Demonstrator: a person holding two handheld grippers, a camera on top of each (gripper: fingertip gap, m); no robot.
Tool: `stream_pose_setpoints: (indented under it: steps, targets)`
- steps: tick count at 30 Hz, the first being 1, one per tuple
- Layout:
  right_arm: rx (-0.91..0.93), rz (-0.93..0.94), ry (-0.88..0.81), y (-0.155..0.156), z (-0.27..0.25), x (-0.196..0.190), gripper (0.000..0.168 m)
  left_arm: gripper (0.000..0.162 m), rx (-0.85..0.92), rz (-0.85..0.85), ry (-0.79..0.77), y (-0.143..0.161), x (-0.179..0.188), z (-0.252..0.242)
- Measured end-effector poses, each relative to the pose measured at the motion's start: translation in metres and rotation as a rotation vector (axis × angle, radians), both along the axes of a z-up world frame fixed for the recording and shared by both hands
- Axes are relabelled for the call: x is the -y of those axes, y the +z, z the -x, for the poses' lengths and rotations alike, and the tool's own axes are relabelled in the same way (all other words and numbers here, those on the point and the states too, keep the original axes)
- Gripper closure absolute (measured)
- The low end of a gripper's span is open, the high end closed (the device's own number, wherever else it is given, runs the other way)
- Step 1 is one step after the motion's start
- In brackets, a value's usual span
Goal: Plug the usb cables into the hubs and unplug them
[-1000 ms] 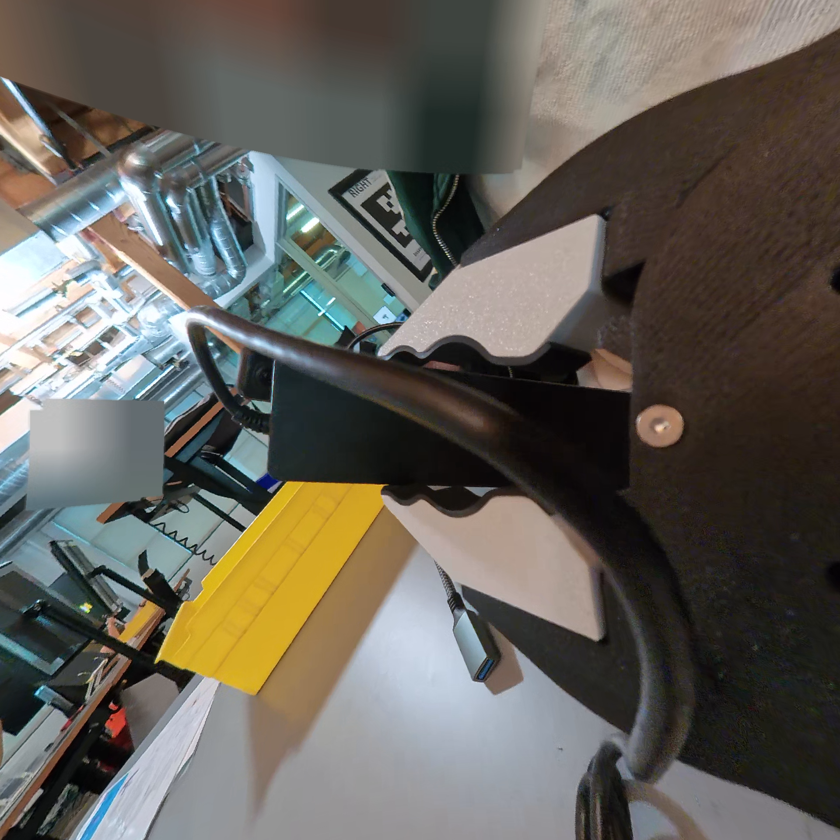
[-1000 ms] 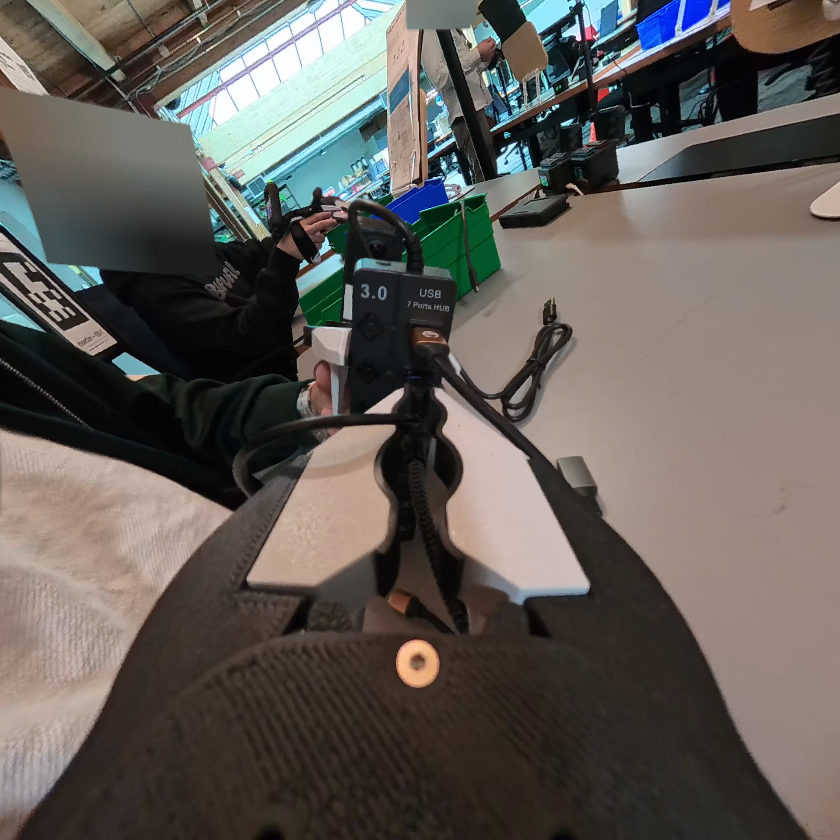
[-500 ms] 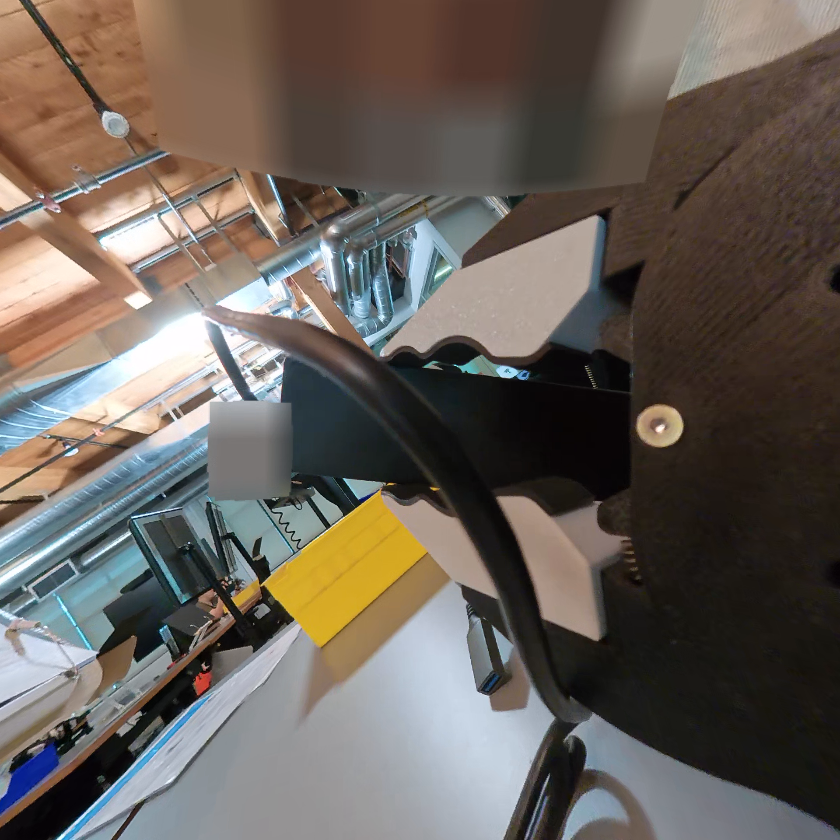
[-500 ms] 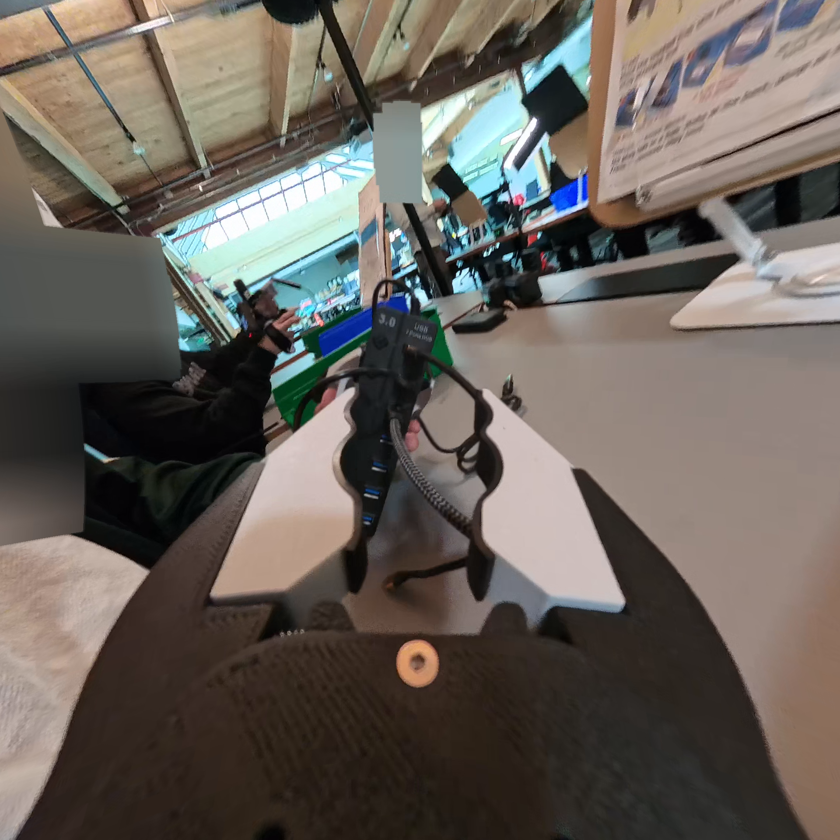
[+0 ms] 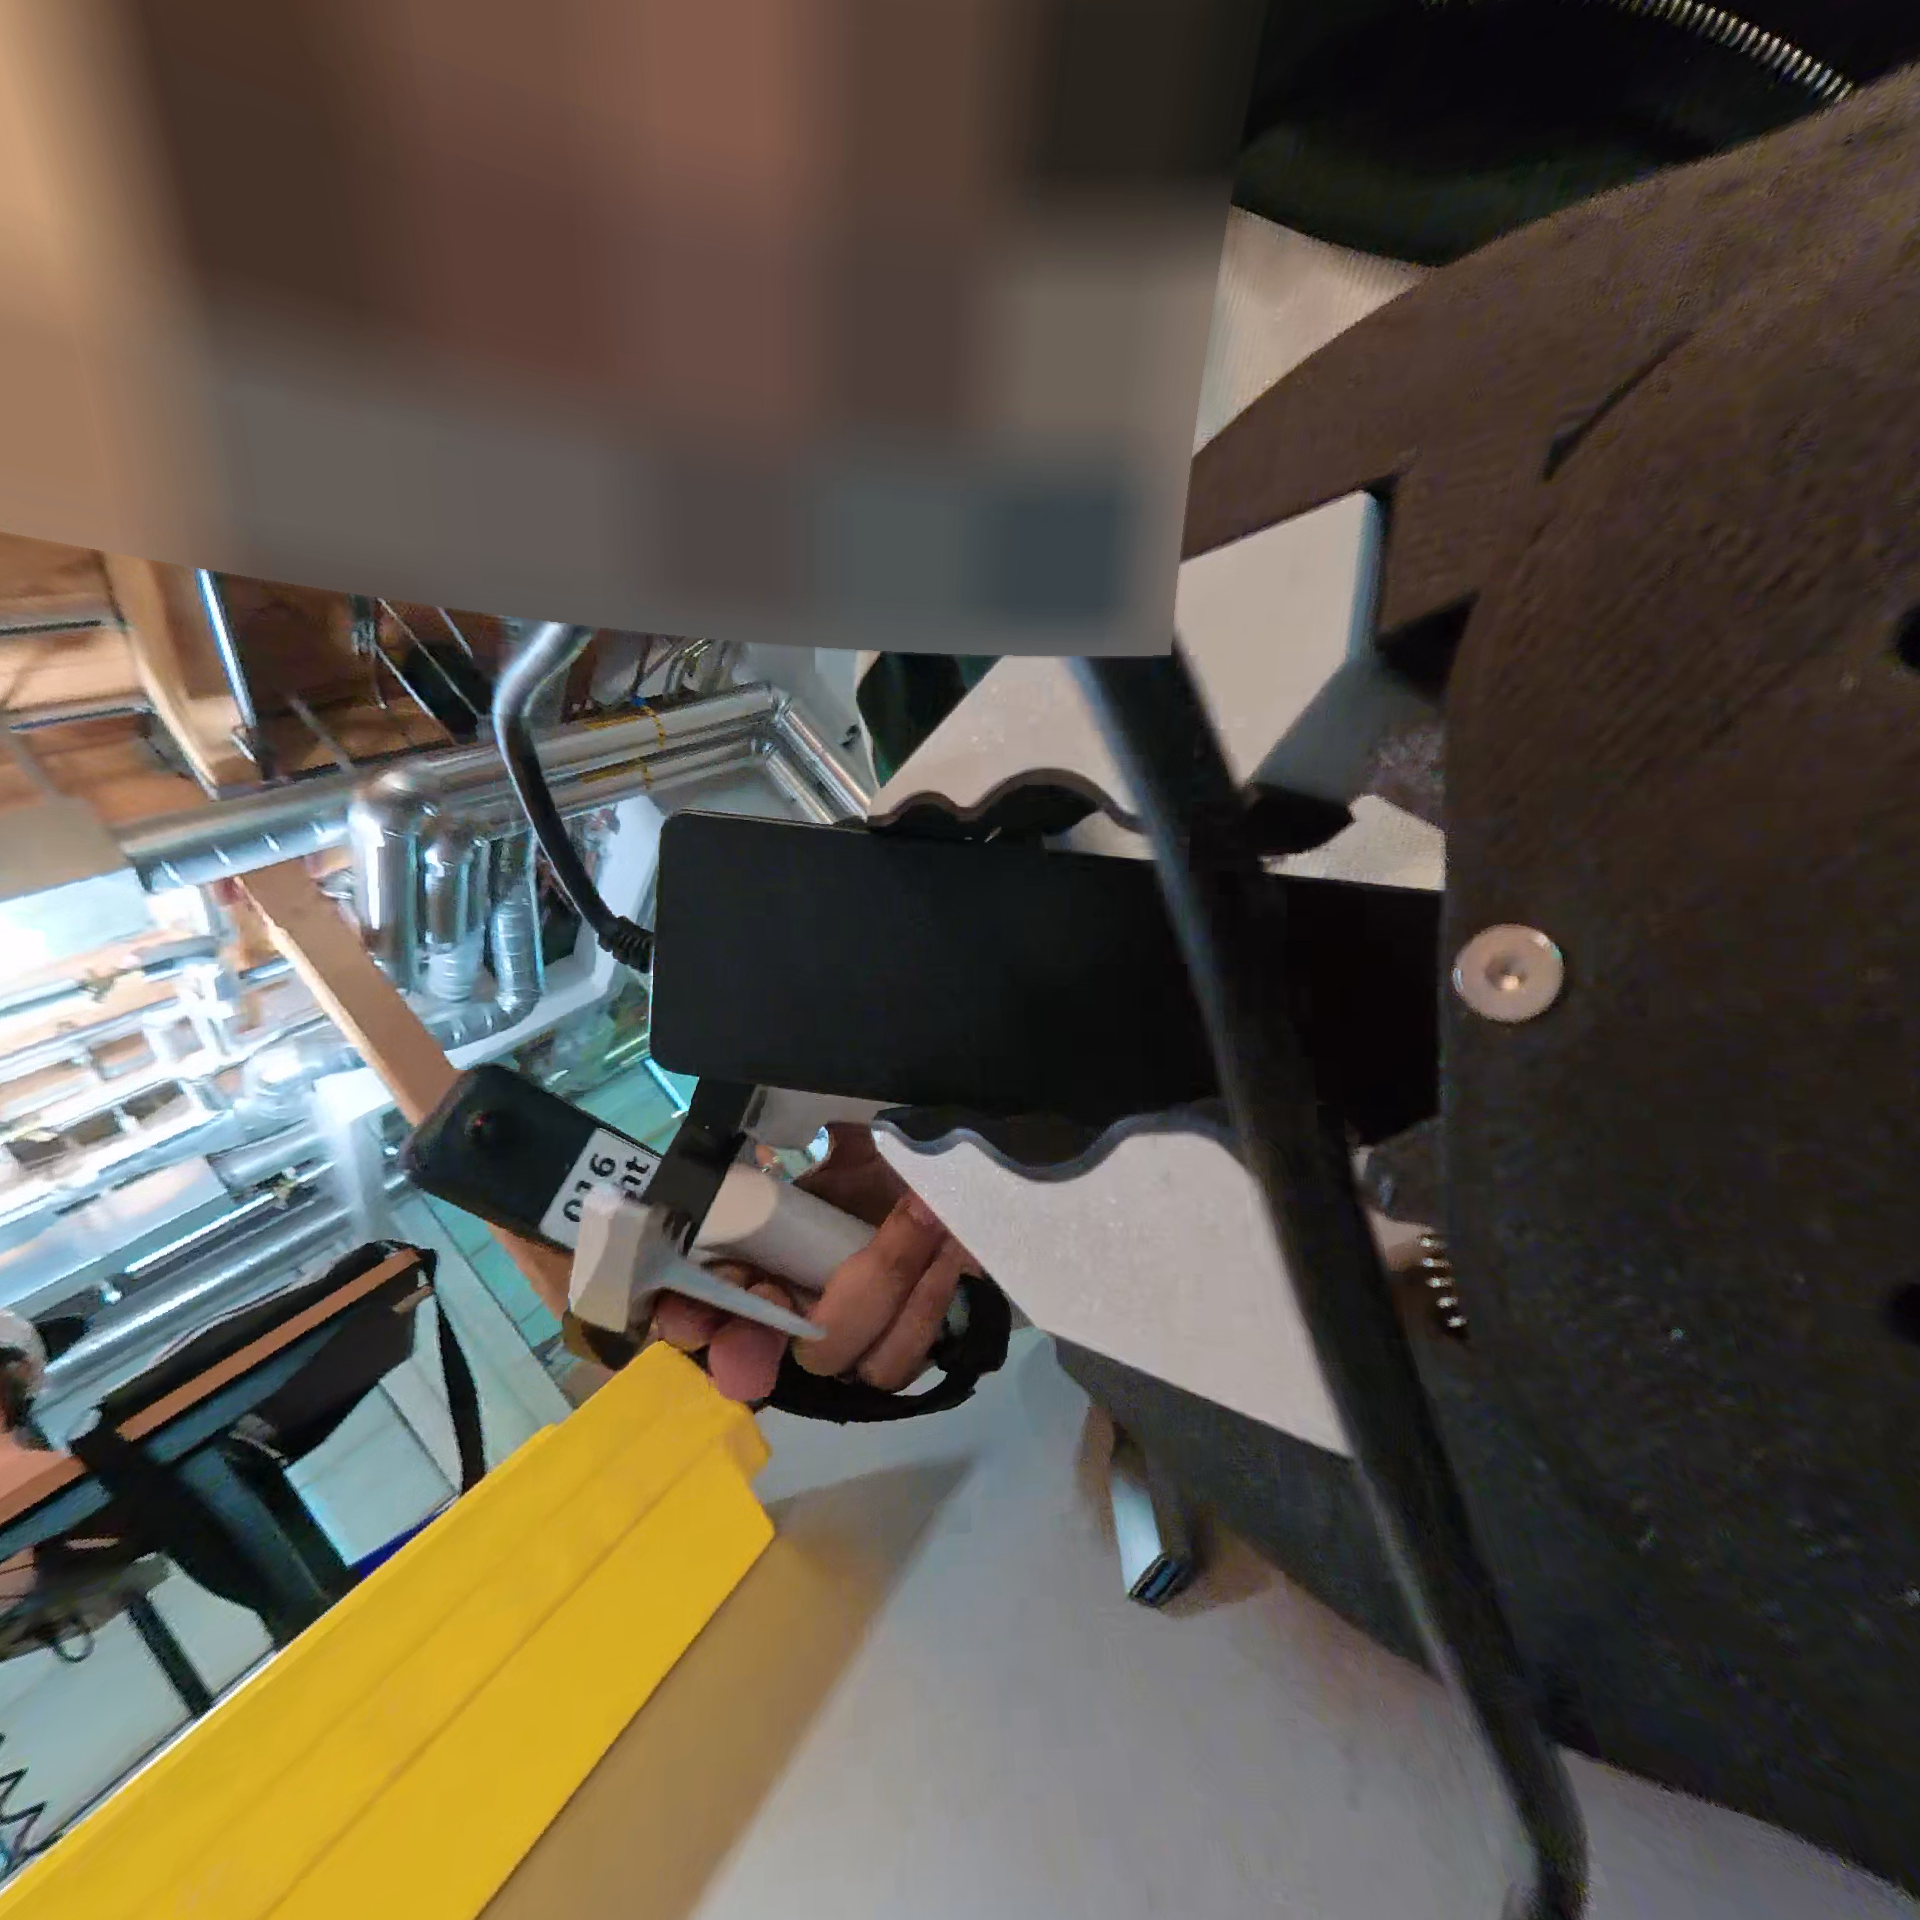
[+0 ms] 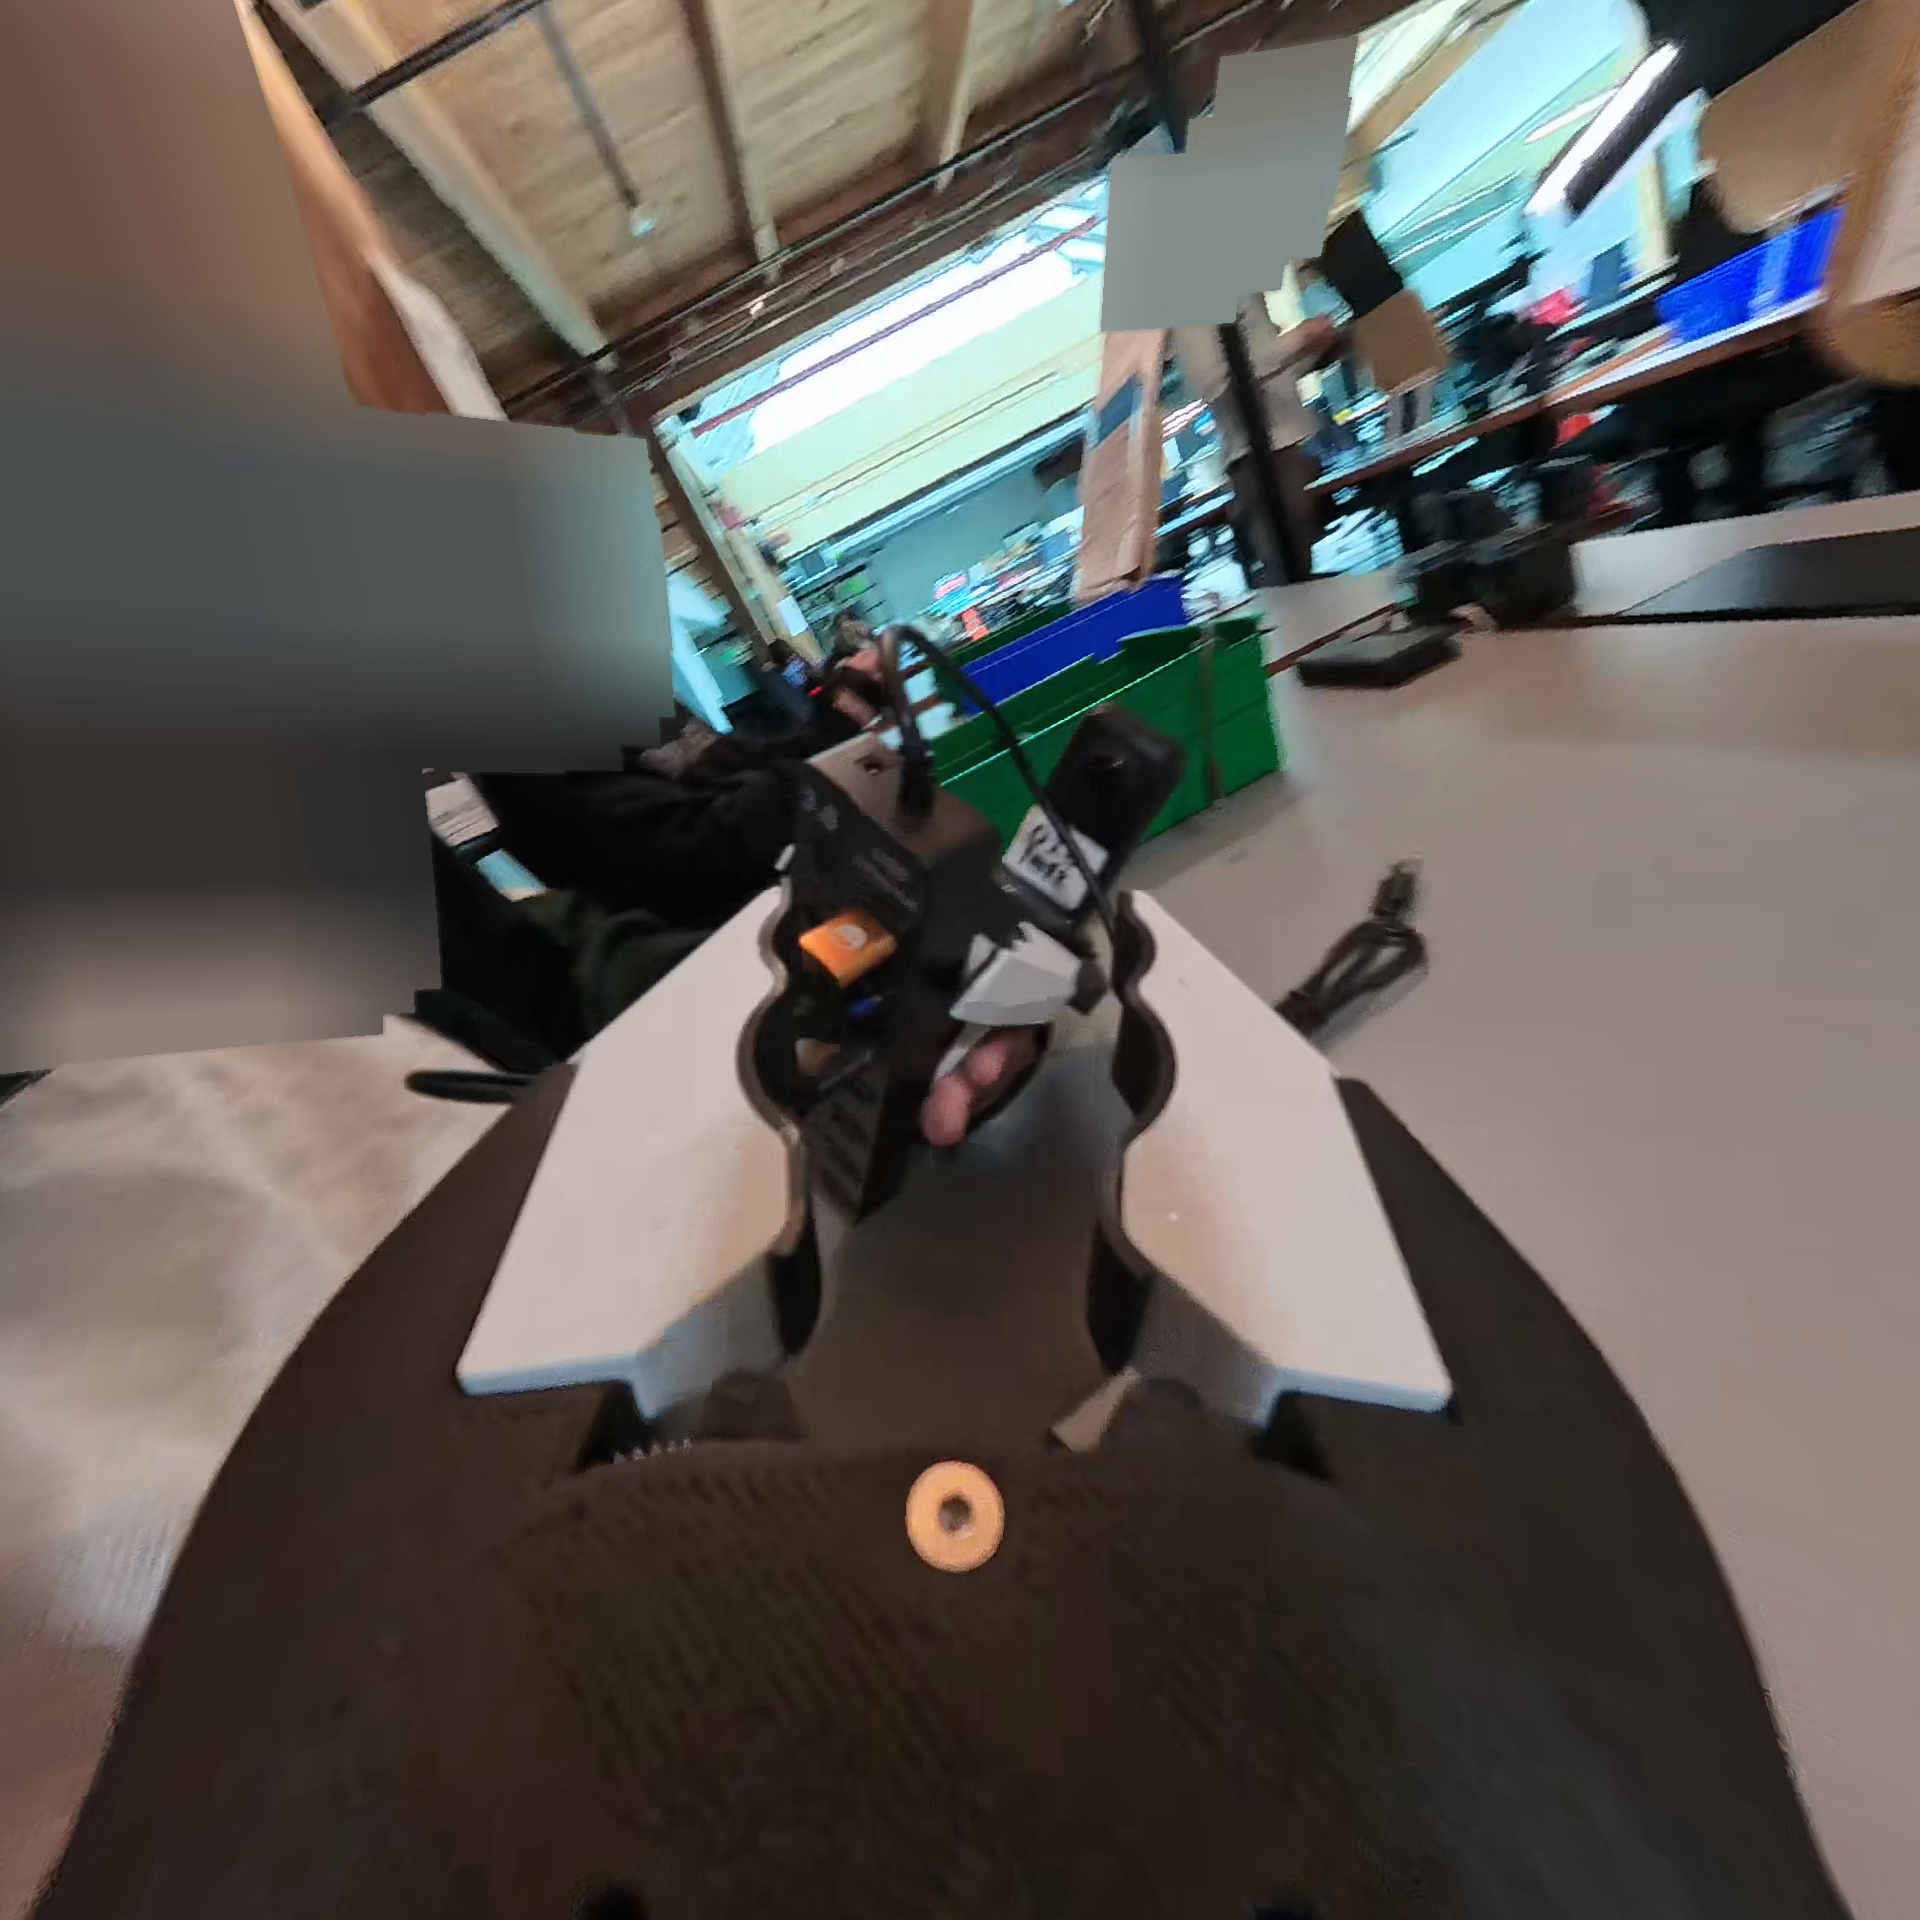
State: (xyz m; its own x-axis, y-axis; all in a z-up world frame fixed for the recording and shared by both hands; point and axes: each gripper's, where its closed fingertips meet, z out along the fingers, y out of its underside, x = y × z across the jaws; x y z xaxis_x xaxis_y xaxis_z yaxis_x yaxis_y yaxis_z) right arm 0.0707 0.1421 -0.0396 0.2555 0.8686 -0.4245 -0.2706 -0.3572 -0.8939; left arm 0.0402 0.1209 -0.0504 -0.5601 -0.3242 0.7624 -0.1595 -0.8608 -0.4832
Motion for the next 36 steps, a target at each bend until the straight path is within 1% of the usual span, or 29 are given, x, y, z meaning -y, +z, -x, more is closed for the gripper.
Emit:
stream_pose_setpoints:
  steps: [1, 4, 6, 7, 8, 10, 13, 17, 19, 22, 24, 26, 29, 32, 36]
  targets:
    - [0.010, -0.001, 0.038, -0.002, 0.009, 0.006, 0.106, 0.110, -0.003, 0.003, -0.017, -0.001, 0.004, -0.001]
    - [0.016, 0.006, 0.129, -0.006, 0.029, 0.020, 0.106, 0.110, 0.002, 0.020, -0.081, 0.000, 0.015, -0.004]
    - [-0.030, 0.031, 0.199, -0.003, 0.036, 0.029, 0.106, 0.111, 0.002, 0.036, -0.138, 0.000, 0.024, -0.004]
    - [-0.048, 0.049, 0.238, -0.002, 0.037, 0.033, 0.122, 0.111, 0.001, 0.031, -0.156, 0.000, 0.028, -0.004]
    - [-0.054, 0.058, 0.266, -0.002, 0.038, 0.036, 0.131, 0.110, 0.000, 0.022, -0.163, 0.000, 0.031, -0.005]
    - [-0.040, 0.056, 0.259, -0.001, 0.035, 0.036, 0.132, 0.110, -0.001, 0.016, -0.121, 0.001, 0.028, -0.007]
    - [-0.034, 0.034, 0.180, 0.006, 0.023, 0.026, 0.134, 0.109, -0.018, -0.028, 0.031, 0.001, 0.008, -0.008]
    - [-0.060, 0.004, 0.025, 0.012, -0.007, 0.007, 0.143, 0.112, -0.045, -0.093, 0.318, 0.002, -0.040, 0.004]
    - [-0.071, 0.016, 0.006, 0.012, -0.017, 0.002, 0.142, 0.122, -0.063, -0.107, 0.434, 0.002, -0.061, 0.013]
    - [-0.104, 0.036, -0.021, 0.012, -0.024, -0.004, 0.142, 0.137, -0.096, -0.130, 0.558, -0.002, -0.082, 0.023]
    - [-0.117, 0.059, -0.028, 0.009, -0.027, -0.007, 0.142, 0.140, -0.135, -0.177, 0.616, -0.006, -0.088, 0.024]
    - [-0.123, 0.074, -0.042, 0.007, -0.029, -0.010, 0.143, 0.140, -0.211, -0.257, 0.683, -0.015, -0.093, 0.022]
    - [-0.129, 0.086, -0.062, 0.005, -0.034, -0.013, 0.142, 0.127, -0.399, -0.368, 0.776, -0.040, -0.106, 0.020]
    - [-0.125, 0.102, -0.074, 0.001, -0.035, -0.016, 0.142, 0.107, -0.566, -0.441, 0.773, -0.064, -0.110, 0.016]
    - [-0.109, 0.116, -0.075, -0.003, -0.033, -0.017, 0.142, 0.098, -0.691, -0.549, 0.768, -0.076, -0.109, 0.013]
